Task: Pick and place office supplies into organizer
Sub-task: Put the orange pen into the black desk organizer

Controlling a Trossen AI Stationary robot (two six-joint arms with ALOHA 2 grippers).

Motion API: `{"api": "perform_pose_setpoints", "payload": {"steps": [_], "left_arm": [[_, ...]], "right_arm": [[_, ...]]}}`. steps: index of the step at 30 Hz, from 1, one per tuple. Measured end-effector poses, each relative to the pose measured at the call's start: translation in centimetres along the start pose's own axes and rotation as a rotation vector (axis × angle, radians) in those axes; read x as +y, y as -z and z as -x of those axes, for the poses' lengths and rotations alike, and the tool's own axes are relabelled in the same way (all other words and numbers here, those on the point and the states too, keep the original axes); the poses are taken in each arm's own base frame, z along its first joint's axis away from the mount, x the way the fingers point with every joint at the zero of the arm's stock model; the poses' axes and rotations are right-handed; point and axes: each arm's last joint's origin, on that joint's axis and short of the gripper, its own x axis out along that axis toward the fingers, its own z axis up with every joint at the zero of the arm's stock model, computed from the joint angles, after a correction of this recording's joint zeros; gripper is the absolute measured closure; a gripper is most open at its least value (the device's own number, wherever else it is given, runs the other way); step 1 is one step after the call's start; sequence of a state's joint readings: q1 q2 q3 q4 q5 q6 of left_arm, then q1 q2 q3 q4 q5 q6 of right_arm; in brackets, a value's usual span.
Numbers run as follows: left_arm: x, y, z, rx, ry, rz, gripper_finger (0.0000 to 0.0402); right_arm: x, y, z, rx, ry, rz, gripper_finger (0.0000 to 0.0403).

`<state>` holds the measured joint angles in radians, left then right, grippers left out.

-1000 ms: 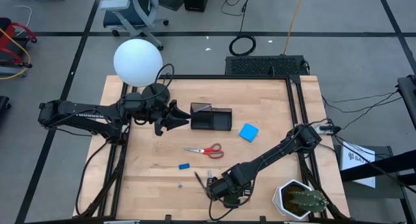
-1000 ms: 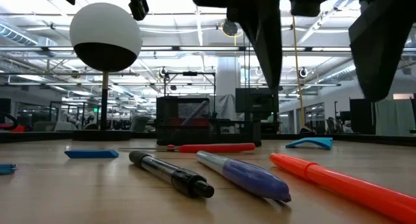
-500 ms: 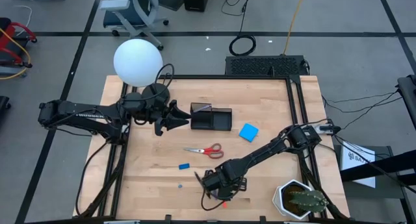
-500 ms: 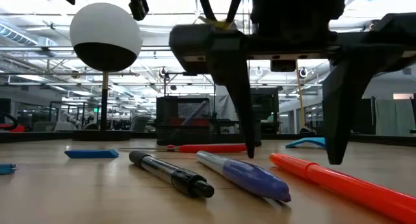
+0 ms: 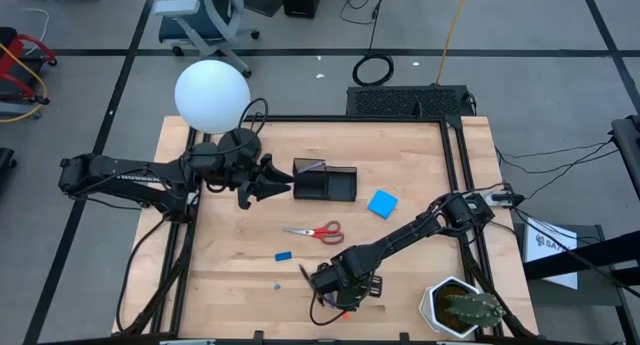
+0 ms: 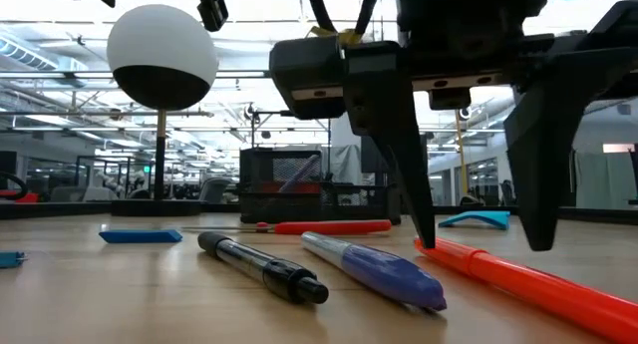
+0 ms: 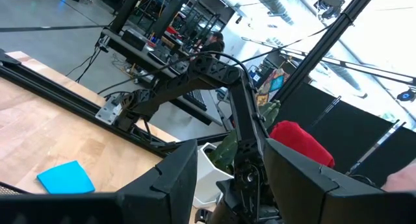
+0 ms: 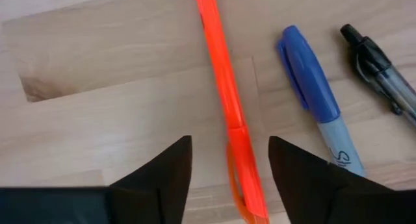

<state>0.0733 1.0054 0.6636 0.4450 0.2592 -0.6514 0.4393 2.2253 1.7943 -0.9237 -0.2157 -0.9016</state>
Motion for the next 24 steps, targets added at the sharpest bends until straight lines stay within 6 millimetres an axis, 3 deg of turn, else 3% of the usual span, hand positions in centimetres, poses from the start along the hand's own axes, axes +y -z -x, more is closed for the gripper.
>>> {"api": "perform_pose_setpoints", "payload": {"steps": [8,18,24], "left_arm": [[0.0,0.0,0.0,0.0,0.0,0.0,0.022],[0.0,0.0,0.0,0.0,0.0,0.0,0.022],[0.0,0.0,0.0,0.0,0.0,0.0,0.022]], "right_arm": [[-0.3,0.5,-0.8,0.016,-0.017,-0.024,0.0264],[-0.6,0.6,-1.8,0.023,-0.024,-0.057,0.0288],[-0.6,0.7,-2.0,0.031,-0.031,-0.07,0.0341]]}}
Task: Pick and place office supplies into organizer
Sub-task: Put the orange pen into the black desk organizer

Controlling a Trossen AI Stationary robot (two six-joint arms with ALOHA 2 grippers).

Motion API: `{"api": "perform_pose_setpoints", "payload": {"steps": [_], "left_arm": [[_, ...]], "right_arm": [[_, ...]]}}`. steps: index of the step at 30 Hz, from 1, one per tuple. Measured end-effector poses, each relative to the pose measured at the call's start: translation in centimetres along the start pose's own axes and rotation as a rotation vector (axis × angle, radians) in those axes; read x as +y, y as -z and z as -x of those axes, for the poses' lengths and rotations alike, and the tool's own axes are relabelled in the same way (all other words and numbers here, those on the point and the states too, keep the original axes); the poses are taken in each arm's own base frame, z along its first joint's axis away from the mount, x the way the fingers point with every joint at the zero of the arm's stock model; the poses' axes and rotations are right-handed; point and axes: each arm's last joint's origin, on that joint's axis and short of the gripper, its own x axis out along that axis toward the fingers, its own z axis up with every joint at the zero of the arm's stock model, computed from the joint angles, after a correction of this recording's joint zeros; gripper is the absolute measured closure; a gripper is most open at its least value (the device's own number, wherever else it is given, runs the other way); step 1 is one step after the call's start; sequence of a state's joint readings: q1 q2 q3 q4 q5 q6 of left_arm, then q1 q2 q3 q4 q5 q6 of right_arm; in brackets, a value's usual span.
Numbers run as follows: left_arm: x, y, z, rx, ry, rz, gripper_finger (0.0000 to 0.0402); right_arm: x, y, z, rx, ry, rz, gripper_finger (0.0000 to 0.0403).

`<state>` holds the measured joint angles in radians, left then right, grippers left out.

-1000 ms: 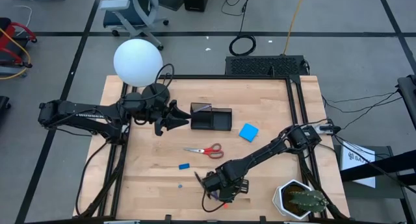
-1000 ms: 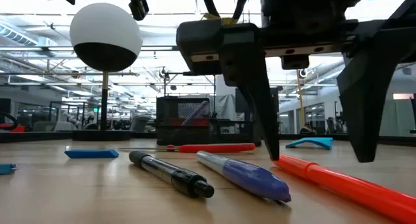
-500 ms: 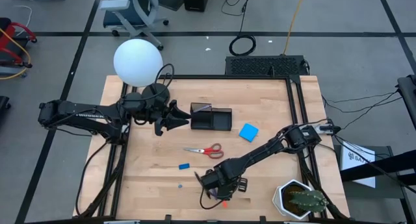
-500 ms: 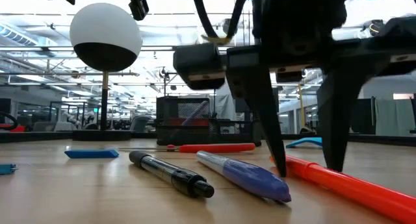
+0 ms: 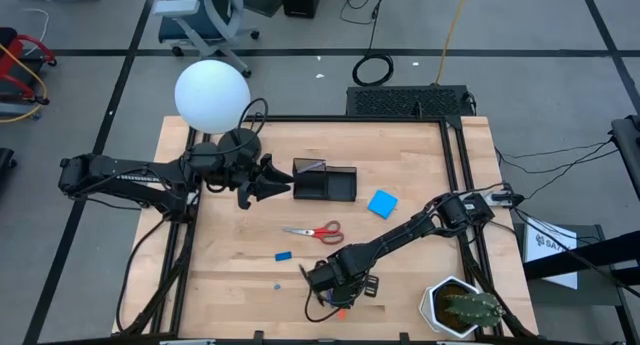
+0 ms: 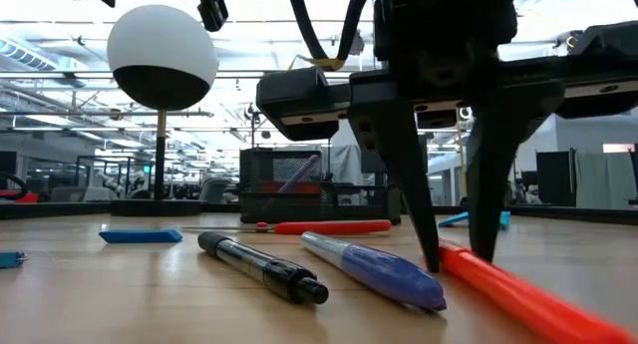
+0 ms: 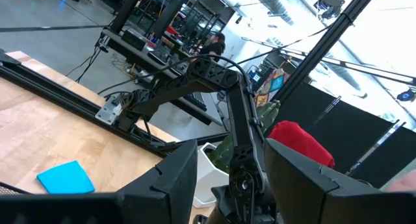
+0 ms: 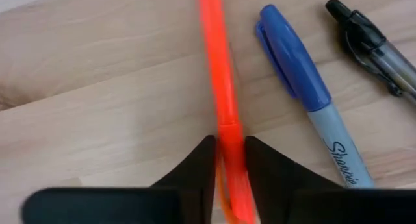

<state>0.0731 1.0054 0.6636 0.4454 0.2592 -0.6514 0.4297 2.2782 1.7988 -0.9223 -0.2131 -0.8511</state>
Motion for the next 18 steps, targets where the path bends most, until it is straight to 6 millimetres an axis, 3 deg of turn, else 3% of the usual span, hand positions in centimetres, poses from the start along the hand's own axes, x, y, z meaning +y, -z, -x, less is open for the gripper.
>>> {"api": "perform_pose_setpoints", "payload": {"steps": [4,12,18], "left_arm": [[0.0,0.0,0.0,0.0,0.0,0.0,0.022],[0.0,0.0,0.0,0.0,0.0,0.0,0.022],[0.0,0.0,0.0,0.0,0.0,0.0,0.022]], "right_arm": [[0.1,0.1,-0.1,0.006,-0.008,-0.004,0.0373],[0.4,0.3,-0.1,0.033,-0.041,-0.045,0.0373],[0.5,0.4,1.1,0.023,-0.02,-0.117,0.0373]]}}
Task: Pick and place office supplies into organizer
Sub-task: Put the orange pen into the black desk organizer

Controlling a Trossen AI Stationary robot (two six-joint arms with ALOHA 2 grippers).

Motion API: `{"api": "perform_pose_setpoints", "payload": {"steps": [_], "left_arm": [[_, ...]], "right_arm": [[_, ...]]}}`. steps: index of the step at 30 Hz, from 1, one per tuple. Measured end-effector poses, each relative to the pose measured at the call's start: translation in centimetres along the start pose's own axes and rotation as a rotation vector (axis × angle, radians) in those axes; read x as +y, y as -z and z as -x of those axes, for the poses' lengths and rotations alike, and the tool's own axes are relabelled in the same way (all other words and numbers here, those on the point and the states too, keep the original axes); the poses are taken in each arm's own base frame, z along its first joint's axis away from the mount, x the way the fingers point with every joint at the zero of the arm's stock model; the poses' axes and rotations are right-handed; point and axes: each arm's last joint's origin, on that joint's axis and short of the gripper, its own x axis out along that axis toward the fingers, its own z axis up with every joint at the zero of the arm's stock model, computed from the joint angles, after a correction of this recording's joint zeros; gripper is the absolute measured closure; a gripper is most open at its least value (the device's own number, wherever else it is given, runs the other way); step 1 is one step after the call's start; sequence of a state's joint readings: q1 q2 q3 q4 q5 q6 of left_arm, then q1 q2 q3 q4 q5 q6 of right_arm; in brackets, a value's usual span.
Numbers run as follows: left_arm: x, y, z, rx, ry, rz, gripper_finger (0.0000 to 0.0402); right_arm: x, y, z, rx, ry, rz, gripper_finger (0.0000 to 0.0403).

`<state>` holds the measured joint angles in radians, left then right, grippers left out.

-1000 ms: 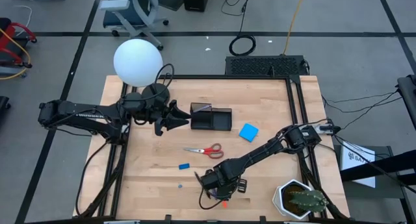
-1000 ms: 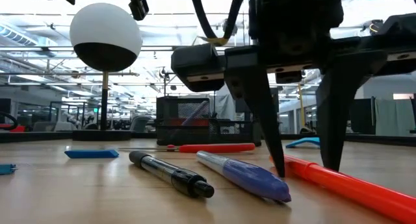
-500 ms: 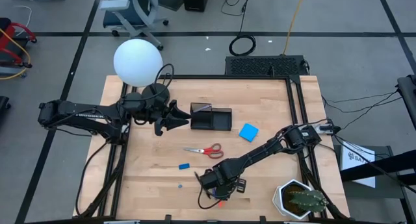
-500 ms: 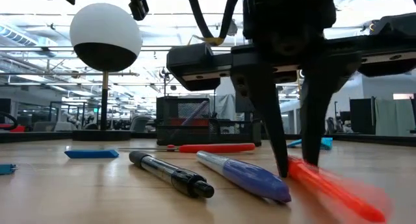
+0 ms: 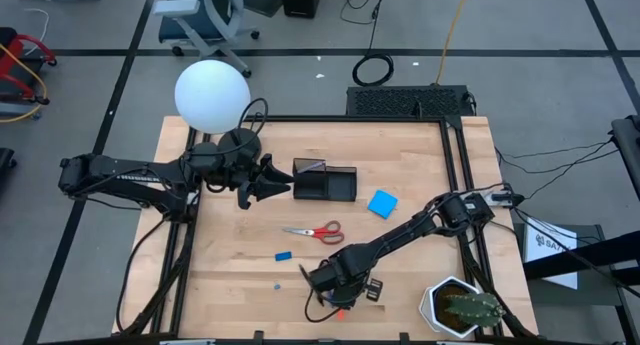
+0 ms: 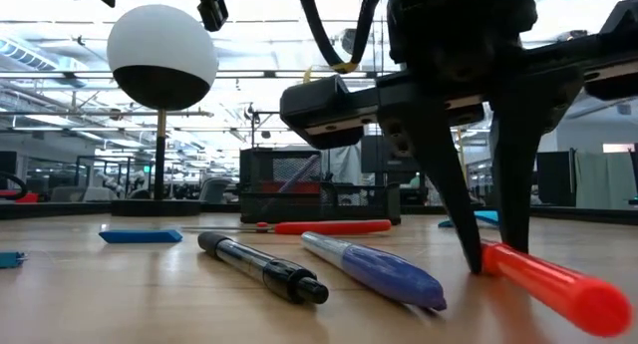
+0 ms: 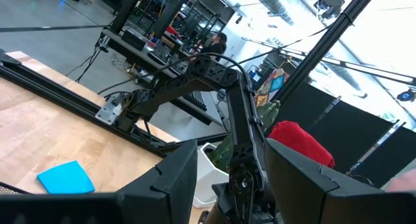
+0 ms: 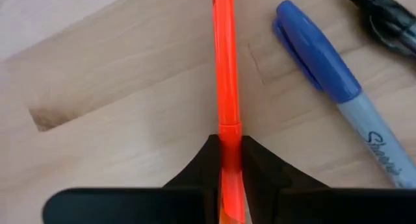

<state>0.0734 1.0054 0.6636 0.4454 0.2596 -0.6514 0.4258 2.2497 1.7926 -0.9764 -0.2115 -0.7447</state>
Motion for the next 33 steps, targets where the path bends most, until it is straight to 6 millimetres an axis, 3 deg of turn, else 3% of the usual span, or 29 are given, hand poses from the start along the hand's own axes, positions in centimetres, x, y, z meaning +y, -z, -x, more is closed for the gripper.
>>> {"api": "perform_pose_setpoints", "payload": {"steps": [11,19,33], "left_arm": [[0.0,0.0,0.0,0.0,0.0,0.0,0.022],[0.0,0.0,0.0,0.0,0.0,0.0,0.022],[0.1,-0.1,0.0,-0.022,-0.024,-0.017,0.022]], "right_arm": [[0.1,0.8,4.9,-0.055,0.09,-0.14,0.0374],[-0.3,2.4,9.6,-0.157,0.166,-0.311,0.0378],[-2.4,4.6,16.3,-0.52,0.337,-0.702,0.0381]]}}
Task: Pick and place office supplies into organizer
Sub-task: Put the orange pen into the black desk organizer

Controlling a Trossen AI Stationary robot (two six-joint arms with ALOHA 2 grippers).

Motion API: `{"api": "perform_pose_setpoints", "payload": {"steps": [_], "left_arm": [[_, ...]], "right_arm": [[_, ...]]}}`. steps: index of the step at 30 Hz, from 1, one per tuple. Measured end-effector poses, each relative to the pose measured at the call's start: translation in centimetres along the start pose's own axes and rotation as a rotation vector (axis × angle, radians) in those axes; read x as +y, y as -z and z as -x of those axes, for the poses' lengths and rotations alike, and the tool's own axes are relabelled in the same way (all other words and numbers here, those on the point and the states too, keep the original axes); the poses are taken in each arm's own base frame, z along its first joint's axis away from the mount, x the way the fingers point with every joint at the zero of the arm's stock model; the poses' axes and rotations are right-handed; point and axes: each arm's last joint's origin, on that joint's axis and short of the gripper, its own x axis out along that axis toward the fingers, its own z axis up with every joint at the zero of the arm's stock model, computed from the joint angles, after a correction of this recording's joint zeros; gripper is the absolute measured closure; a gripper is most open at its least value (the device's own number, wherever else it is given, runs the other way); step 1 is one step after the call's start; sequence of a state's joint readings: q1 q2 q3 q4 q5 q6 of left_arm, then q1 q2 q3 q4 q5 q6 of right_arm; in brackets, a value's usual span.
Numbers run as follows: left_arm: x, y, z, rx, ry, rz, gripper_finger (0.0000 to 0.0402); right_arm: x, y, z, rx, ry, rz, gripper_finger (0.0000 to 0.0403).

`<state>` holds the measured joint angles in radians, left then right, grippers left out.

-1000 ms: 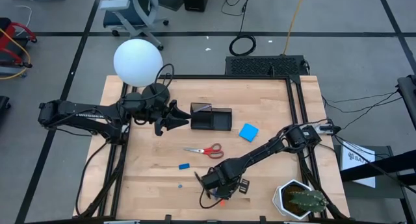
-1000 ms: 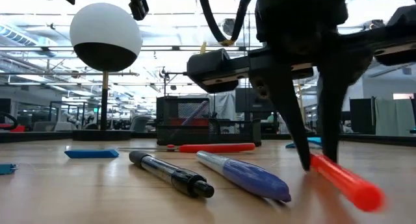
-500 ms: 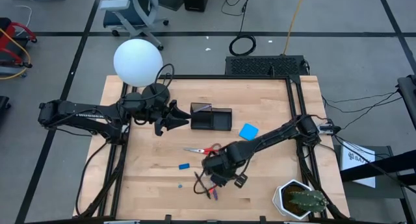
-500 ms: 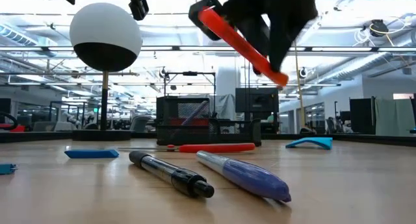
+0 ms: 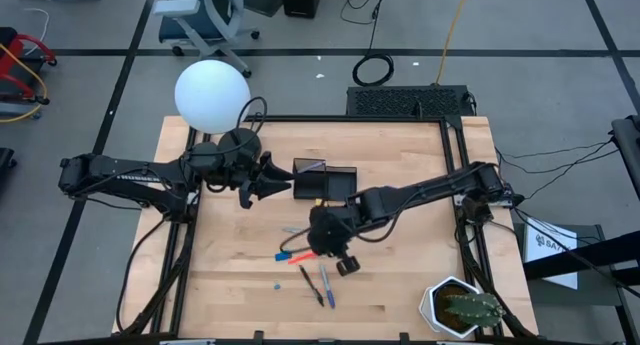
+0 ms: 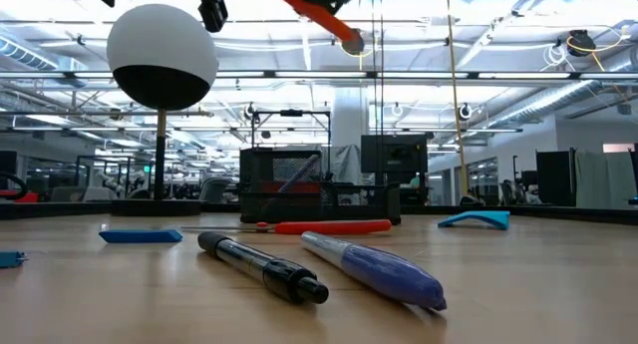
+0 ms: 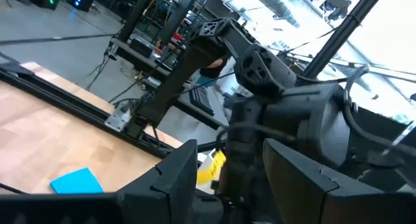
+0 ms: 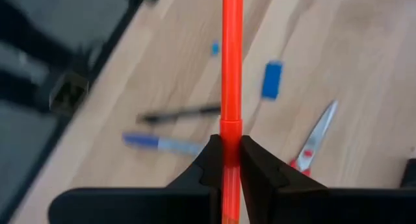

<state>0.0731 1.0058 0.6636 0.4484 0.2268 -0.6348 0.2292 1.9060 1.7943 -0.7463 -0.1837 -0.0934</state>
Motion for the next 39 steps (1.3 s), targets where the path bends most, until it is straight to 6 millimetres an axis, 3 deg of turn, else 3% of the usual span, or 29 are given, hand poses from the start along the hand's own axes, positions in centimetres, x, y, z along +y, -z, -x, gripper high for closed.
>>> {"api": "perform_pose_setpoints", "payload": {"steps": [6,14,23,31,39], "left_arm": [[0.0,0.0,0.0,0.0,0.006,0.149,0.022],[0.2,-0.5,0.1,-0.023,0.009,0.205,0.022],[-0.7,-1.9,0.5,-0.094,0.175,0.148,0.022],[-1.8,-0.4,0.2,0.069,0.267,0.153,0.022],[-2.6,0.9,0.0,0.153,0.284,0.155,0.022]], "right_arm": [[-1.1,-1.4,0.3,-0.16,0.02,-0.134,0.0401],[-1.4,-2.4,0.6,-0.261,0.028,-0.213,0.0402],[-1.1,-2.2,0.5,-0.237,-0.014,-0.186,0.0402],[-2.4,-1.8,0.7,-0.213,0.004,-0.266,0.0402],[-3.9,0.8,0.9,0.014,0.037,-0.433,0.0403]]}}
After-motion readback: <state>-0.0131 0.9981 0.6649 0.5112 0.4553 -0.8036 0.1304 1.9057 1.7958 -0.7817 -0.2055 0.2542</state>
